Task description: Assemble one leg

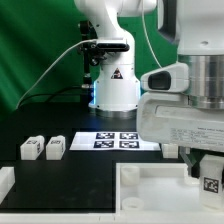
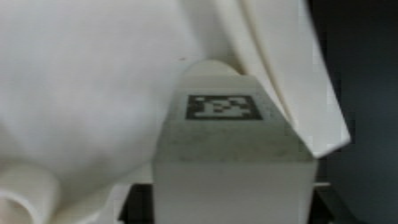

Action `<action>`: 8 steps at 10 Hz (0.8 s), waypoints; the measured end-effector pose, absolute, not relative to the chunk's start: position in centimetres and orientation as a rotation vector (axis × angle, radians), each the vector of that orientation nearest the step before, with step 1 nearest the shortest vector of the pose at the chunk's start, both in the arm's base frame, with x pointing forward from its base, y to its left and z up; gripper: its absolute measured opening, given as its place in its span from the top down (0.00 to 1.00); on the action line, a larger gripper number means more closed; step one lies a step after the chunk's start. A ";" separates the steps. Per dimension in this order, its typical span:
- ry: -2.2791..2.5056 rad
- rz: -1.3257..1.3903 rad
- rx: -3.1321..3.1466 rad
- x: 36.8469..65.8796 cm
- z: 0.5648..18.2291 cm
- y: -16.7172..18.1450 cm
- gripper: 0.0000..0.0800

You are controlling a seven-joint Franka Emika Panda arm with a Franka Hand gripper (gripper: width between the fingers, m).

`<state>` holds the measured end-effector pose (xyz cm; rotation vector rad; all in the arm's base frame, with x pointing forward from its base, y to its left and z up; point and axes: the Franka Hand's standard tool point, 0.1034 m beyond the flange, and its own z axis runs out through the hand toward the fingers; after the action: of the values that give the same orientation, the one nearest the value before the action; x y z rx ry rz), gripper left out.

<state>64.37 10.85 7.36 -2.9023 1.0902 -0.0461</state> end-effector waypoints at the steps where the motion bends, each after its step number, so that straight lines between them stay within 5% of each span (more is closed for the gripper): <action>1: 1.394 -0.034 -2.774 64.3 7.3 10.6 0.63; 4: 2.075 0.044 -2.255 63.5 7.2 10.0 0.63; 8: 2.204 0.099 -2.109 63.3 7.0 10.0 0.63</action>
Offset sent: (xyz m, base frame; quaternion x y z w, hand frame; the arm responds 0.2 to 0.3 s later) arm 0.0141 -0.0055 -0.0057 0.1220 0.0029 0.4312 0.8940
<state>63.29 10.00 7.05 -2.1092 2.2042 0.0987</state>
